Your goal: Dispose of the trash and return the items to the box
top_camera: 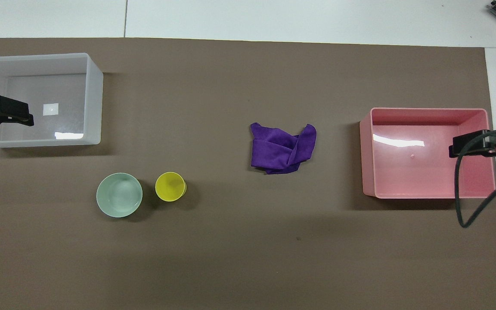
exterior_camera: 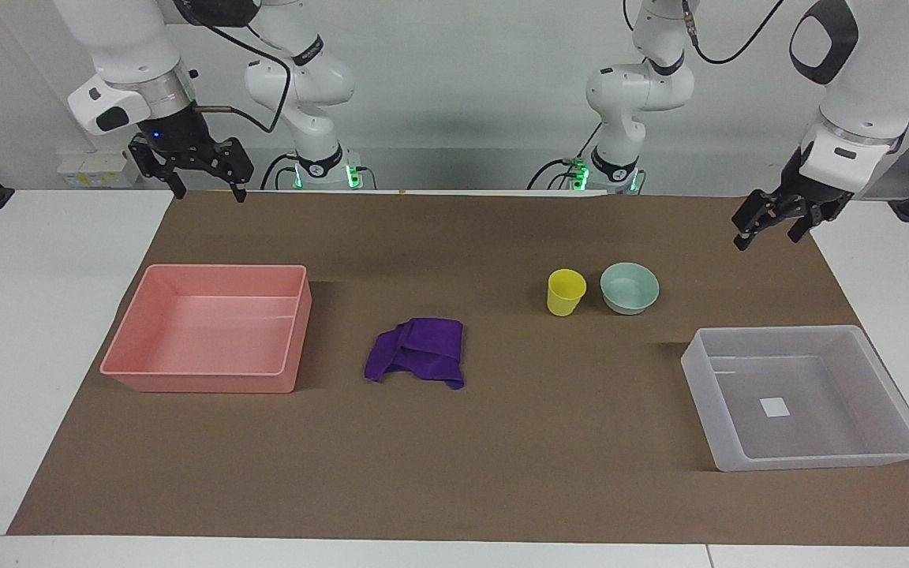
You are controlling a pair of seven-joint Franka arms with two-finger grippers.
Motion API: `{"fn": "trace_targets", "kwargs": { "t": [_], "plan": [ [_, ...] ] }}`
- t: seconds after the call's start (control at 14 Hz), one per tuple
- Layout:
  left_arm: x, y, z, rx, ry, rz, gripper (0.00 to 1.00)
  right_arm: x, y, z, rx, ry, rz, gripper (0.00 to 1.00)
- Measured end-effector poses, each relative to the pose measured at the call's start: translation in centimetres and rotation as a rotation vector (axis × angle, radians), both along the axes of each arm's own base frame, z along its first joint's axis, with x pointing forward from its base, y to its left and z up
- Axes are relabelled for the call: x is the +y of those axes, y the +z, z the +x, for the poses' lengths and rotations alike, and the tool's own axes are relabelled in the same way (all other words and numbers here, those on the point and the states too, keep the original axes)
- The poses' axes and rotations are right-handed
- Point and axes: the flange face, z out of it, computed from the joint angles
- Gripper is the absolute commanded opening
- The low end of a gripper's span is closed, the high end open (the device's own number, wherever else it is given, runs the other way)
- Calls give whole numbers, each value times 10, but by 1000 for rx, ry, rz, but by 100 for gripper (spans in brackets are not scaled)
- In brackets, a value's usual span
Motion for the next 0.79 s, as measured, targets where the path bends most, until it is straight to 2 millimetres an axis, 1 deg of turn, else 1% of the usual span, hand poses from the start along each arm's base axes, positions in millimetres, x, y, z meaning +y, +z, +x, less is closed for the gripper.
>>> {"fn": "trace_targets", "kwargs": {
  "t": [0.79],
  "plan": [
    [-2,-3,-3,26,-5,1,100,0,0,0,0,0,0,100]
  ]
}}
